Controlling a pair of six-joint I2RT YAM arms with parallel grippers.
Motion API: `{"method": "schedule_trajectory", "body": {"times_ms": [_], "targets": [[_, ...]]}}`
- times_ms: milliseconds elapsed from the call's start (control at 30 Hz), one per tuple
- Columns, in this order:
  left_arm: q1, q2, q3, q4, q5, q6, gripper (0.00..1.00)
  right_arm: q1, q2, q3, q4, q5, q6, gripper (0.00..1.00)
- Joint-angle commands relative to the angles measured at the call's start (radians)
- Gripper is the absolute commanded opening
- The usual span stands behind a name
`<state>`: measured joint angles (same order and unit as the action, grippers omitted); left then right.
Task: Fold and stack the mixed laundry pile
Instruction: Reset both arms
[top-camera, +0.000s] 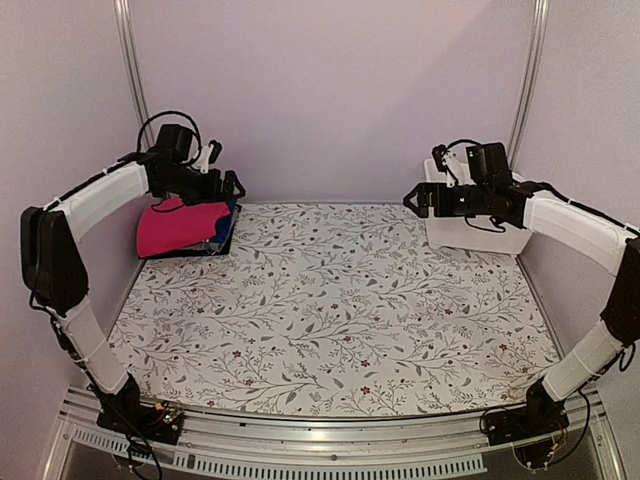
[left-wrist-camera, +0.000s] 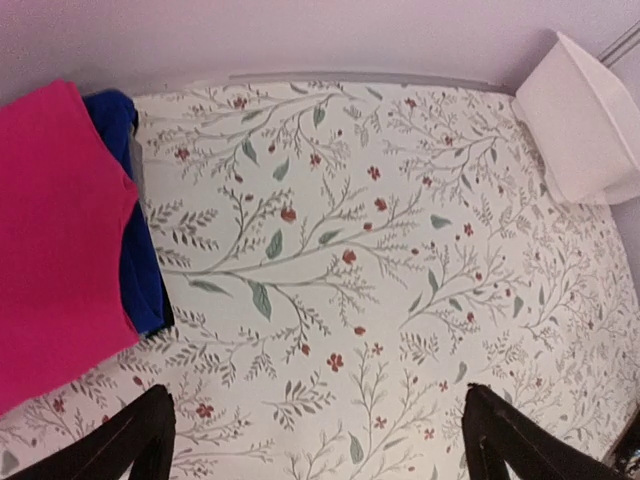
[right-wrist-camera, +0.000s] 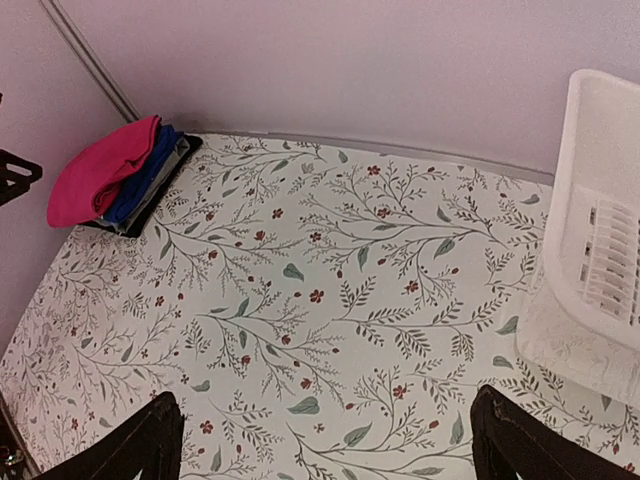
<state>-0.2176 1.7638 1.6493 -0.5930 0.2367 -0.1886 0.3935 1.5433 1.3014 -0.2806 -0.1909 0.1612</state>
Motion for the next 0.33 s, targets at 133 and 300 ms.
{"method": "schedule_trajectory", "body": {"times_ms": [133,300], "targets": [[-0.015,-0.270,-0.559,0.192,0.044,-0.190,1.00,0.004,-0.143,-0.369,0.138,-0.160,0.180,0.99],[-0.014,-0.306,-0.645,0.259,0.050,-0.225,1.00,0.004,-0.166,-0.409,0.161,-0.166,0.206,0.99]]}}
